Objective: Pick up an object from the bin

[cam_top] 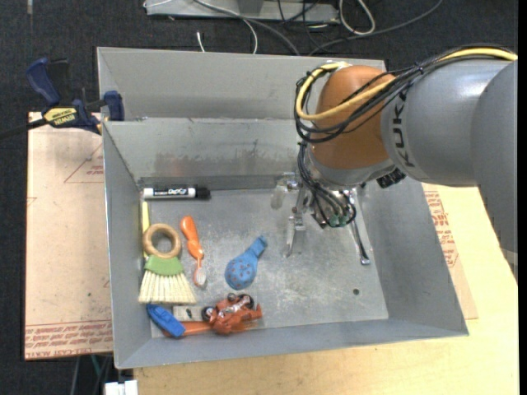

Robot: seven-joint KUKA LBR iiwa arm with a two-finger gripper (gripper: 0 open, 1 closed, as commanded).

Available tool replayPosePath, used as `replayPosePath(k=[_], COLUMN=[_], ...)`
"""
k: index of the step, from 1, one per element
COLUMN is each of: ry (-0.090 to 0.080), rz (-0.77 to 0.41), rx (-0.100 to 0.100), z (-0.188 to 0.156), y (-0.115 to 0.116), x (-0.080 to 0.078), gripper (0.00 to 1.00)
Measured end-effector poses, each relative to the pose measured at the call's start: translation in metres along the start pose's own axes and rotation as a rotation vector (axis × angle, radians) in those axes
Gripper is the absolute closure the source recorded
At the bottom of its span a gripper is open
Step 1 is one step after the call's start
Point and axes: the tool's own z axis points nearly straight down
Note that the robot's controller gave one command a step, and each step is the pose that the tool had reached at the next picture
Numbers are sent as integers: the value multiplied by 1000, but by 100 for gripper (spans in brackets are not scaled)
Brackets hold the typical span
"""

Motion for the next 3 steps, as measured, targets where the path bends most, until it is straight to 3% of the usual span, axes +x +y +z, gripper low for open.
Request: replayPosePath(k=[1,2,3], ry=[-7,-12,-9], rz=[1,-228,-420], rx=[0,2,1], z=[-5,39,31], y=[0,47,71], x=[-2,18,16], gripper=[0,0,0])
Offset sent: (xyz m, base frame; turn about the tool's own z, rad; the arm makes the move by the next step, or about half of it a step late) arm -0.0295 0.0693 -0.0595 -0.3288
